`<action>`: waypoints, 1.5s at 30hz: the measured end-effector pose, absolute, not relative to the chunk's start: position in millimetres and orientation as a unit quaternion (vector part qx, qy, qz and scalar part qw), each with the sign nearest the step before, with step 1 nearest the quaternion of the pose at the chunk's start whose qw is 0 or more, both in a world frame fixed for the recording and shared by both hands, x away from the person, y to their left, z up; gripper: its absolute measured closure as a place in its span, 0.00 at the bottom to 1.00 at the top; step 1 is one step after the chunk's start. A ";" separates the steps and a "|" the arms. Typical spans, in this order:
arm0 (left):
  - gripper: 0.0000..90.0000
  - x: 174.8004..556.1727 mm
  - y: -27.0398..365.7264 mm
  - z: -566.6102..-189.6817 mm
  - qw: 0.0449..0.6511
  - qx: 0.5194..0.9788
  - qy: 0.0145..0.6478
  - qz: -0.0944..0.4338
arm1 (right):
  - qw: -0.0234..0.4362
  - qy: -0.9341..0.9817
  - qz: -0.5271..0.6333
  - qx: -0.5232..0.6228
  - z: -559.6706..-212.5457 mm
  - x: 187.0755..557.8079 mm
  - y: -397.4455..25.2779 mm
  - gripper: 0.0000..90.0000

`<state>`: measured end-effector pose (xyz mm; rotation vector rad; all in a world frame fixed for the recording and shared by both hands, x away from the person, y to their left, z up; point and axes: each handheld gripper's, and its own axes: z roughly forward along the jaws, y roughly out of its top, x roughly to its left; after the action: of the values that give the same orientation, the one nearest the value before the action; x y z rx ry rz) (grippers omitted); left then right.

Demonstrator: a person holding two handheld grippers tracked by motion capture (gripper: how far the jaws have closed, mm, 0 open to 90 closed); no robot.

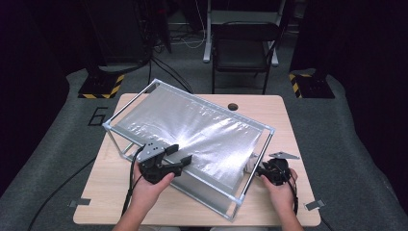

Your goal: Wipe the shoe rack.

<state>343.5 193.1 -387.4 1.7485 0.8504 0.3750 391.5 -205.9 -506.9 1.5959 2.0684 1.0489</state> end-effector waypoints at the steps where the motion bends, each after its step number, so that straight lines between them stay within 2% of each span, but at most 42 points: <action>1: 0.38 343.4 193.0 -387.3 0.548 0.739 0.360 0.157 | 0.161 0.722 0.369 0.563 -507.8 390.3 -204.7 0.64; 12: 0.38 344.1 190.8 -389.1 0.550 0.736 0.361 0.162 | 0.167 0.742 0.365 0.537 -510.2 372.7 -190.8 0.64; 20: 0.38 344.6 191.3 -389.0 0.549 0.737 0.361 0.159 | 0.141 0.747 0.386 0.522 -513.1 347.9 -184.5 0.64; 28: 0.38 344.6 190.6 -389.0 0.548 0.737 0.361 0.162 | 0.137 0.763 0.384 0.501 -512.8 326.7 -174.7 0.64; 35: 0.38 342.4 192.1 -385.1 0.543 0.745 0.351 0.161 | 0.135 0.756 0.393 0.506 -515.7 338.6 -179.6 0.64; 45: 0.34 334.6 197.9 -376.8 0.539 0.759 0.340 0.133 | 0.131 0.753 0.382 0.519 -513.8 359.1 -181.2 0.65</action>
<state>334.6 197.9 -376.8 1.8064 0.8078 0.3160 359.1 -181.2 -513.8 1.5083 2.1870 1.1106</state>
